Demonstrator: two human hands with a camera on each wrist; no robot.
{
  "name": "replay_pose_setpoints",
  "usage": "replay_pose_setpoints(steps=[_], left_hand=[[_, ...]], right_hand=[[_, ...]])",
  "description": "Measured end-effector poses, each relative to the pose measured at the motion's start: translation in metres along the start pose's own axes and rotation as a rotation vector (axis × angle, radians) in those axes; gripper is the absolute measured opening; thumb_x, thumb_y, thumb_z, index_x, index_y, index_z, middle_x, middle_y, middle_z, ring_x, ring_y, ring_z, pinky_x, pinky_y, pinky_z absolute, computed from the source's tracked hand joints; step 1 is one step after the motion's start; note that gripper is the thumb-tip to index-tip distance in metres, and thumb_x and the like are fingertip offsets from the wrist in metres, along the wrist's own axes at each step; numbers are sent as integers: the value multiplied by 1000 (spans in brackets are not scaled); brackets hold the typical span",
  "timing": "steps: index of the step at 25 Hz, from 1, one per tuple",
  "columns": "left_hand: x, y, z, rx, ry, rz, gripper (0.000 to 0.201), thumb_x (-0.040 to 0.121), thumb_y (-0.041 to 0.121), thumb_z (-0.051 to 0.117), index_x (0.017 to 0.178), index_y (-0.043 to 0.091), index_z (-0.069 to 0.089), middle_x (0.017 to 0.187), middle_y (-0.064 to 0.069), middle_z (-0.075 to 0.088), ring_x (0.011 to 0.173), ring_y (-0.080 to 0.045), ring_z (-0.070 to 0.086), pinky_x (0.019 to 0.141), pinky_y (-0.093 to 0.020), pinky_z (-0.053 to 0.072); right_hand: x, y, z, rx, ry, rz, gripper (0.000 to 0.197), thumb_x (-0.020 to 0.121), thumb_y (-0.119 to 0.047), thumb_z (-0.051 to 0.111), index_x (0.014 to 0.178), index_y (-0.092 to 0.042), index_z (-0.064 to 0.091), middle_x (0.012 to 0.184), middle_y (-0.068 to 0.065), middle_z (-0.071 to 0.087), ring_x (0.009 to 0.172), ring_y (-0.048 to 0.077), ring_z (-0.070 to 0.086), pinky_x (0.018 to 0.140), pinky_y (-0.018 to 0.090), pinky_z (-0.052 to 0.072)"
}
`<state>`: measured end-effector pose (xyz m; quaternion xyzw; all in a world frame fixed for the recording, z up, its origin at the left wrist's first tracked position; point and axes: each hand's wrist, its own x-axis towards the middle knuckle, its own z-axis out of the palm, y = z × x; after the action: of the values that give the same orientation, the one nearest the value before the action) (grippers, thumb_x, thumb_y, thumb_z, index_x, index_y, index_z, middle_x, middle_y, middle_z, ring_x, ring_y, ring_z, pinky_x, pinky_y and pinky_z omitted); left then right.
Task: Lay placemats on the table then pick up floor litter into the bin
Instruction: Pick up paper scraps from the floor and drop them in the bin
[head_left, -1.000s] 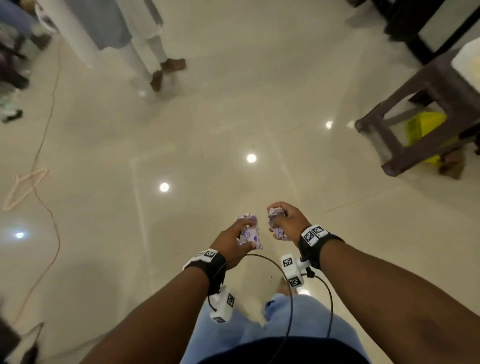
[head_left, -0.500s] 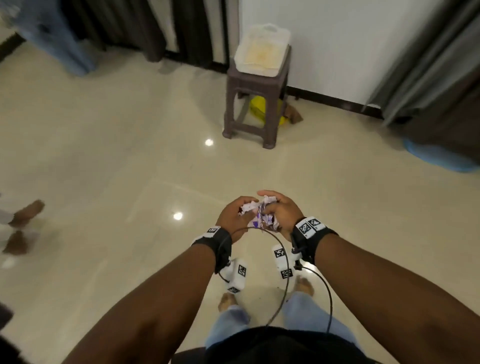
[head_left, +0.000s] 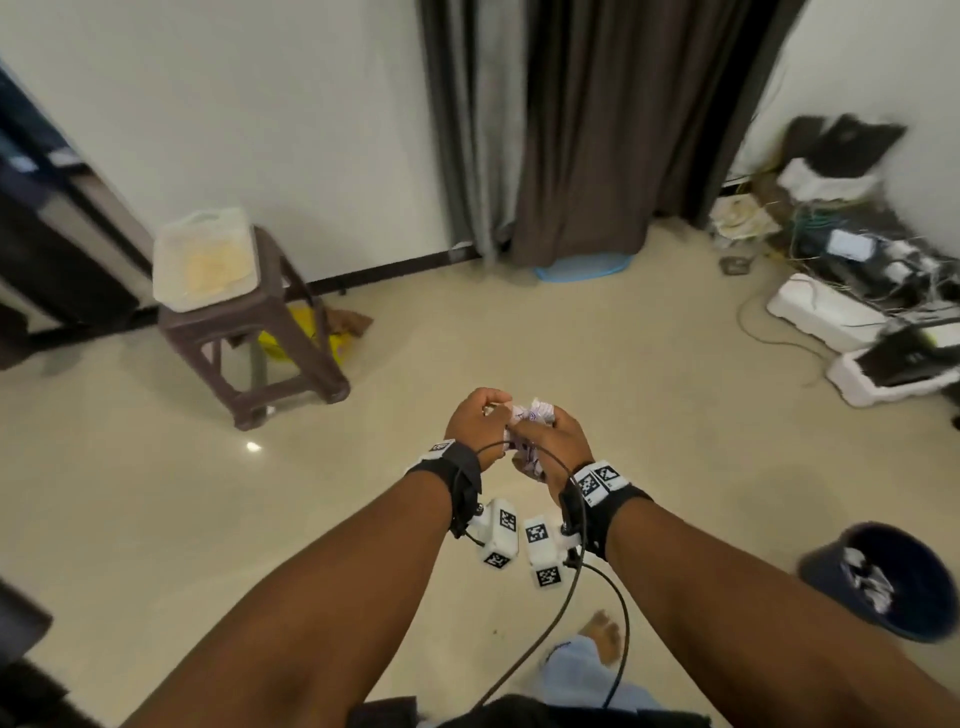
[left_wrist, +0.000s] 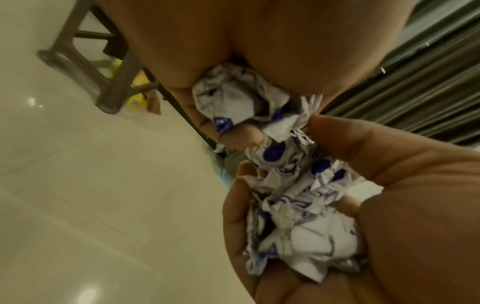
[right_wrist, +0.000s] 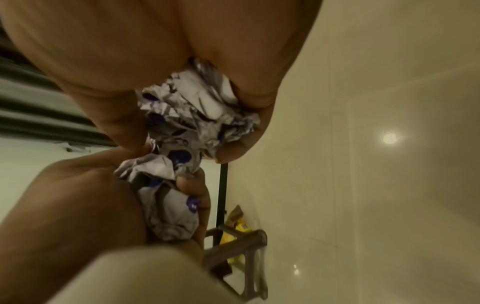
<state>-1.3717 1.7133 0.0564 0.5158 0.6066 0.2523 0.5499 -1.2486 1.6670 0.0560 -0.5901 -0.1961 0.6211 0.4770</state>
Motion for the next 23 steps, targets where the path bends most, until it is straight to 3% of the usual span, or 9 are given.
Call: replay_pose_setpoints(steps=[2, 3, 5, 7, 11, 15, 17, 19, 23], left_hand=[[13, 30, 48, 16, -31, 15, 17, 98, 21, 56, 111, 31, 58, 100, -8, 61, 79, -30, 57, 72, -41, 52], [23, 46, 73, 43, -71, 36, 16, 98, 22, 55, 111, 30, 59, 101, -9, 62, 80, -30, 59, 71, -41, 54], [43, 70, 116, 147, -142, 92, 14, 99, 23, 53, 96, 25, 66, 91, -9, 67, 76, -31, 62, 67, -43, 59], [63, 95, 158, 233, -170, 139, 20, 97, 26, 54, 83, 25, 68, 79, -6, 68, 72, -32, 64, 70, -50, 60], [80, 147, 234, 313, -248, 216, 18, 95, 25, 56, 89, 16, 71, 79, -3, 69, 76, -28, 64, 77, -47, 58], [97, 186, 286, 339, -352, 228, 15, 94, 27, 53, 86, 23, 65, 83, -6, 68, 78, -30, 65, 74, -44, 58], [111, 200, 306, 369, -403, 249, 19, 97, 29, 51, 87, 20, 63, 86, -7, 68, 82, -31, 64, 78, -45, 56], [127, 218, 329, 391, -461, 274, 29, 103, 37, 45, 88, 17, 61, 84, -4, 64, 83, -29, 61, 79, -41, 53], [163, 239, 369, 365, -611, 216, 50, 96, 68, 32, 95, 26, 60, 82, -1, 62, 70, -22, 57, 62, -29, 44]], right_hand=[[8, -25, -47, 45, 30, -12, 16, 89, -6, 69, 101, -11, 59, 85, 23, 59, 69, 28, 54, 56, 31, 45], [15, -41, -72, 63, 42, -22, 19, 89, -6, 68, 104, -12, 58, 86, 22, 61, 70, 29, 57, 57, 33, 48], [25, -64, -115, 51, 65, -53, 26, 87, -4, 65, 111, -14, 60, 88, 20, 65, 74, 31, 62, 62, 37, 53], [33, -90, -156, 27, 90, -91, 33, 85, -1, 64, 113, -17, 63, 90, 18, 67, 77, 32, 63, 63, 37, 55], [33, -133, -228, 40, 141, -141, 32, 85, -2, 65, 113, -17, 65, 94, 16, 69, 77, 30, 65, 64, 37, 57], [35, -167, -274, 28, 170, -169, 37, 88, -1, 63, 120, -19, 61, 95, 17, 67, 75, 28, 64, 64, 38, 58], [38, -177, -287, 36, 180, -186, 39, 89, -4, 66, 123, -22, 59, 94, 15, 67, 74, 26, 64, 66, 39, 58], [50, -188, -303, 25, 219, -204, 42, 88, -7, 68, 124, -28, 59, 91, 14, 67, 74, 26, 62, 66, 39, 56], [86, -214, -332, -27, 303, -258, 48, 80, -6, 68, 120, -31, 61, 81, 17, 59, 71, 28, 52, 63, 38, 47]])
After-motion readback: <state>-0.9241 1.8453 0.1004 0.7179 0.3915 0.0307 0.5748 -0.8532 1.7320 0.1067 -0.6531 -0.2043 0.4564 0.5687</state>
